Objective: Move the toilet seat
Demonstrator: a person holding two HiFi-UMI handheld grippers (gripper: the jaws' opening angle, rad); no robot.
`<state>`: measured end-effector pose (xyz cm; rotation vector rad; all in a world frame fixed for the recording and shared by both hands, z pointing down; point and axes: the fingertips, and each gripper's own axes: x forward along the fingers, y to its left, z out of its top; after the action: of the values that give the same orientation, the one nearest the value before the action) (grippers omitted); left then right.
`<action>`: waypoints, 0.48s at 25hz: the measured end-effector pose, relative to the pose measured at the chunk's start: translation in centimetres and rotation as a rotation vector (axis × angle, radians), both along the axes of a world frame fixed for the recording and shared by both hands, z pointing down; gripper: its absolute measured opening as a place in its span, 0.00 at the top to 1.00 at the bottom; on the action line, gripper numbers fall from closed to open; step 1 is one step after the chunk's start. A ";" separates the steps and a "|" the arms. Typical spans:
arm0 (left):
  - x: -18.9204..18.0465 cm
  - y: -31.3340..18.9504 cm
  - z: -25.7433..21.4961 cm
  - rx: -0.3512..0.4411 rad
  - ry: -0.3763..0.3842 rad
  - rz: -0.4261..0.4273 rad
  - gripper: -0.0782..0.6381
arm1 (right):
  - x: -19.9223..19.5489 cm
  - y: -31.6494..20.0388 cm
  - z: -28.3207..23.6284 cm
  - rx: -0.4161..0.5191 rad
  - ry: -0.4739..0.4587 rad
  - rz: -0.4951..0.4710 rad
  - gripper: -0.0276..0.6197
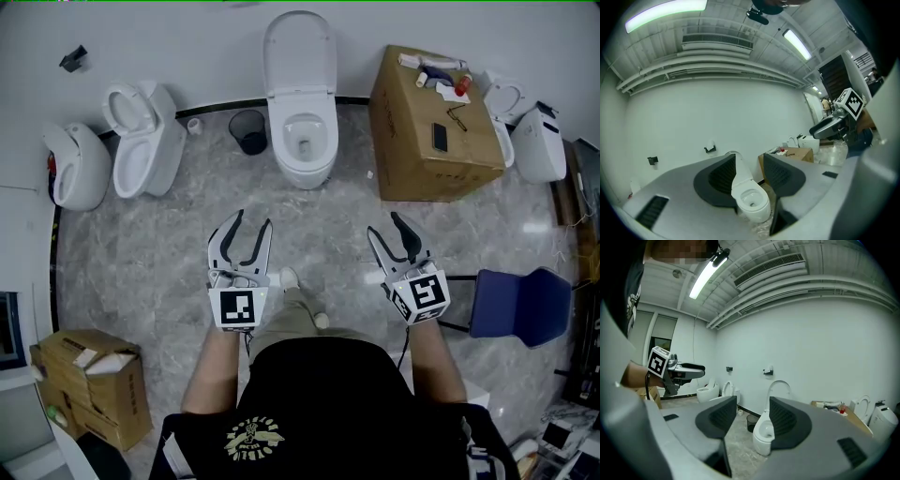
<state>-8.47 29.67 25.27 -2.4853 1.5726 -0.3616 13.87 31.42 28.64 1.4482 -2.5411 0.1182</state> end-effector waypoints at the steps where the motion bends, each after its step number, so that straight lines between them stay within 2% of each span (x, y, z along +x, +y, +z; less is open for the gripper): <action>1: -0.1 -0.5 0.1 -0.001 0.000 0.002 0.62 | -0.2 -0.5 0.1 -0.003 0.000 0.002 0.64; 3: -0.5 -1.7 0.1 0.001 0.010 0.003 0.62 | -0.7 -1.5 0.4 -0.008 0.002 0.000 0.64; 12: -2.5 -7.4 1.3 -0.042 -0.028 0.018 0.59 | -3.6 -7.1 1.2 -0.034 0.016 -0.024 0.64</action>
<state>-11.01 22.27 26.57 -2.5128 1.5466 -0.4284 10.30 24.28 29.81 1.4003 -2.5306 0.1445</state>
